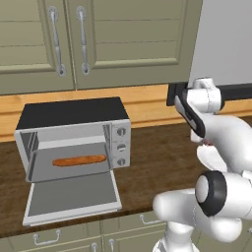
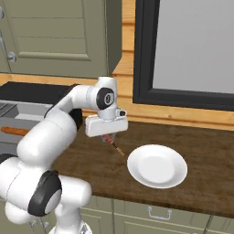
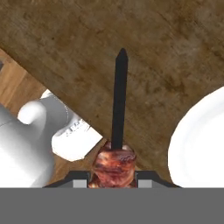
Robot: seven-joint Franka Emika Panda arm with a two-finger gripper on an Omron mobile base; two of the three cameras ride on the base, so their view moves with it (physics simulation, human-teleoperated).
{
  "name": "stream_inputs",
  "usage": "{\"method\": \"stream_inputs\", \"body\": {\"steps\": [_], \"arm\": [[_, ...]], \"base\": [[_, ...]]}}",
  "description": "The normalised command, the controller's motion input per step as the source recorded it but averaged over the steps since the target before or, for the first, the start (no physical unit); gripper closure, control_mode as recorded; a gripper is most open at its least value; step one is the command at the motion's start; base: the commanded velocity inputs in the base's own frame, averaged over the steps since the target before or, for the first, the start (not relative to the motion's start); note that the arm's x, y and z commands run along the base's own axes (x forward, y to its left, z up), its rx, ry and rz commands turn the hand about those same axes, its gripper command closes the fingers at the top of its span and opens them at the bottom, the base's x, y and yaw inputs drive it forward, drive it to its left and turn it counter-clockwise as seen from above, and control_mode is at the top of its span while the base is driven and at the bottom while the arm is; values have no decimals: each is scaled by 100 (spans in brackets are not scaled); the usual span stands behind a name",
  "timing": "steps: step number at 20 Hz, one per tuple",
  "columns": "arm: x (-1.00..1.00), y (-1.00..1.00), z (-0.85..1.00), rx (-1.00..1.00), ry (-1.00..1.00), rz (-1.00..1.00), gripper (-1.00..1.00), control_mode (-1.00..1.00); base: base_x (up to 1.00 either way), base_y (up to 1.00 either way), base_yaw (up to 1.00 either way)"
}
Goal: Pick up the kebab skewer and baguette bread, and place them inside the toaster oven. Close the toaster oven door and start by setting the timer.
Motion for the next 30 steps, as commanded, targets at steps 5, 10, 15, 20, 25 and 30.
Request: {"method": "stream_inputs", "body": {"steps": [5,10,15,20,25,30], "arm": [[-11,59,20,0,0,23,100,-100],[0,70,18,0,0,20,100,-100],[-8,87,15,-1,0,7,100,-100],[-7,91,17,-1,-3,3,100,-100],[-11,86,10,-1,-5,5,100,-100],[-6,99,2,-8,-5,6,100,-100]], "base": [[0,0,0],[0,0,0],[0,0,0],[0,0,0],[0,0,0],[0,0,0]]}}
